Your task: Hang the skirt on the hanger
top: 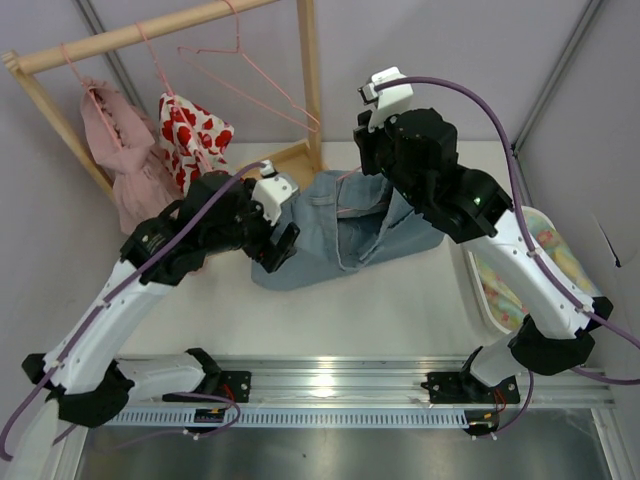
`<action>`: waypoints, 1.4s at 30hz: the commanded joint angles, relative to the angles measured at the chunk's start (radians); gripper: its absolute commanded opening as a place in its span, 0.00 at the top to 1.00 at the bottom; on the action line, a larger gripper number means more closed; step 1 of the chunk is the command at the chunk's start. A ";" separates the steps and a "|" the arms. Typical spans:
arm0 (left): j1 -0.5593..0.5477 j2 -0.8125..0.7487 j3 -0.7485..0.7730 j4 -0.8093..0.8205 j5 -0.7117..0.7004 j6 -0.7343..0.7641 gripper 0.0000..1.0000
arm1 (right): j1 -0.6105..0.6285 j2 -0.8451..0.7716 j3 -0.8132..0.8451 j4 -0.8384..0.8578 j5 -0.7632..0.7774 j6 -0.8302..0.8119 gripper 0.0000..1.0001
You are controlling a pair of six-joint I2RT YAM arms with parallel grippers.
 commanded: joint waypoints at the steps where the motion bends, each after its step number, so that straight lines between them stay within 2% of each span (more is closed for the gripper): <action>1: 0.007 -0.140 -0.064 0.079 -0.054 0.010 0.09 | -0.009 -0.060 0.085 0.014 -0.022 0.018 1.00; 2: 0.010 -0.145 -0.075 0.079 -0.055 0.009 0.11 | -0.009 -0.060 0.094 -0.003 -0.024 0.021 1.00; 6: 0.030 -0.172 -0.124 0.115 -0.054 -0.015 0.40 | -0.012 -0.048 0.122 -0.031 0.011 0.029 1.00; 9: 0.040 -0.209 -0.155 0.186 -0.048 -0.029 0.54 | -0.017 -0.044 0.123 -0.031 0.013 0.041 1.00; 14: 0.041 -0.221 -0.259 0.293 -0.039 -0.043 0.50 | -0.019 -0.060 0.134 -0.021 -0.053 0.057 1.00; 16: 0.043 -0.231 -0.279 0.322 -0.032 -0.029 0.52 | -0.020 -0.059 0.148 -0.032 -0.052 0.057 1.00; 19: 0.059 -0.255 -0.328 0.367 -0.016 -0.015 0.79 | -0.037 -0.051 0.175 -0.057 -0.036 0.060 1.00; 20: 0.066 -0.263 -0.357 0.382 -0.017 -0.032 1.00 | -0.045 -0.050 0.184 -0.067 -0.030 0.063 1.00; 25: 0.121 -0.319 -0.452 0.412 -0.025 -0.105 1.00 | -0.106 -0.044 0.226 -0.092 0.007 0.073 1.00; 31: 0.124 -0.364 -0.563 0.390 -0.052 -0.150 1.00 | -0.130 -0.033 0.243 -0.094 0.028 0.101 1.00; 37: 0.127 -0.410 -0.615 0.343 -0.114 -0.159 1.00 | -0.169 -0.063 0.211 -0.045 0.057 0.100 1.00; 42: 0.138 -0.513 -0.627 0.356 -0.089 -0.179 1.00 | -0.190 -0.087 0.168 -0.022 0.094 0.083 1.00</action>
